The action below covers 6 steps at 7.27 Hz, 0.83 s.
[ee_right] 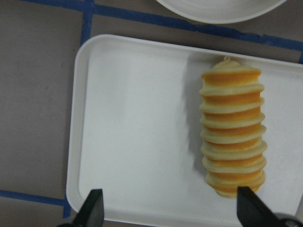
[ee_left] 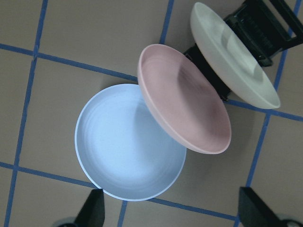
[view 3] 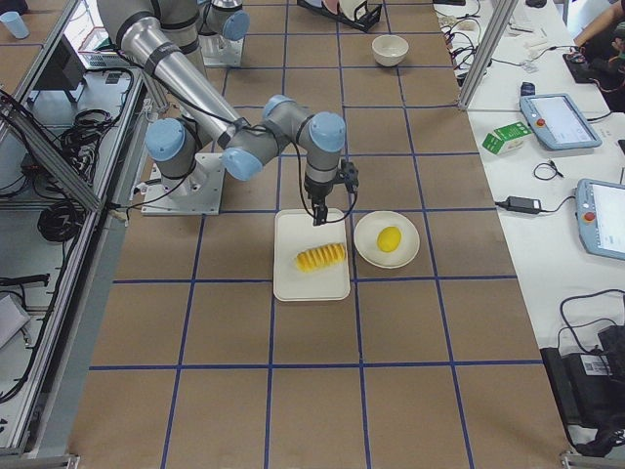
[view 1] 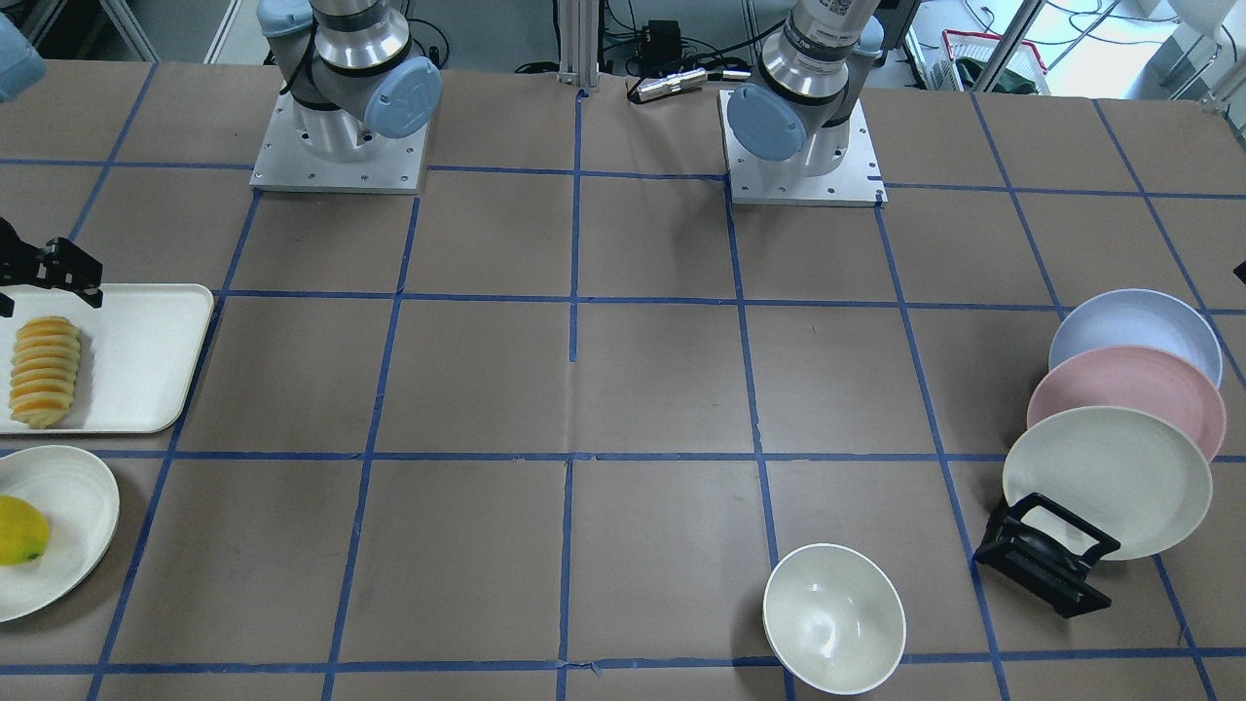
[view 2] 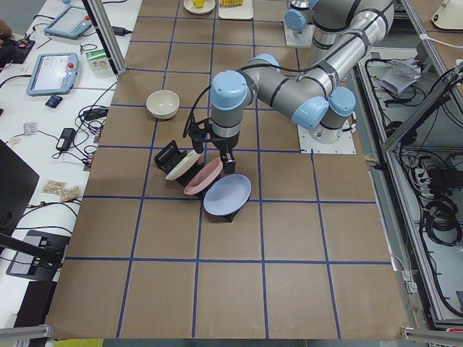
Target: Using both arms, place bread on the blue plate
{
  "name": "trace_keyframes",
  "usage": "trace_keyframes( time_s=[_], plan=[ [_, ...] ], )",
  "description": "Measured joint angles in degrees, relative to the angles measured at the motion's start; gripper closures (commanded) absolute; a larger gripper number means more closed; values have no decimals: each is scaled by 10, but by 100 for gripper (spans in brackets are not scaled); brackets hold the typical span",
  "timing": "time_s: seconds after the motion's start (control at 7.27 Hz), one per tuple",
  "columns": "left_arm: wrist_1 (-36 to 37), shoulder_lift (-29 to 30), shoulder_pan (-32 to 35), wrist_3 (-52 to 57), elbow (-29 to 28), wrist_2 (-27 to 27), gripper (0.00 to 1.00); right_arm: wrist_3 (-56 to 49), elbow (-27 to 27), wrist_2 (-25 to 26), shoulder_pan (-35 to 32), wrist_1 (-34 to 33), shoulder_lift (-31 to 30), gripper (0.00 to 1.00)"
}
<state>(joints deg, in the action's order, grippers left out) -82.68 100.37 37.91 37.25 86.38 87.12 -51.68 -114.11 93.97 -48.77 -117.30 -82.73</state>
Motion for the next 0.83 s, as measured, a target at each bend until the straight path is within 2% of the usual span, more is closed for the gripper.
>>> trace_keyframes(
  time_s=[0.41, 0.83],
  plan=[
    [56, 62, -26, 22, -2, -44, 0, -85, -5, 1, 42, -81, 73, 0],
    [64, 110, -49, 37, -2, -49, 0, -110, -5, 3, 45, -140, 101, 0]
  ],
)
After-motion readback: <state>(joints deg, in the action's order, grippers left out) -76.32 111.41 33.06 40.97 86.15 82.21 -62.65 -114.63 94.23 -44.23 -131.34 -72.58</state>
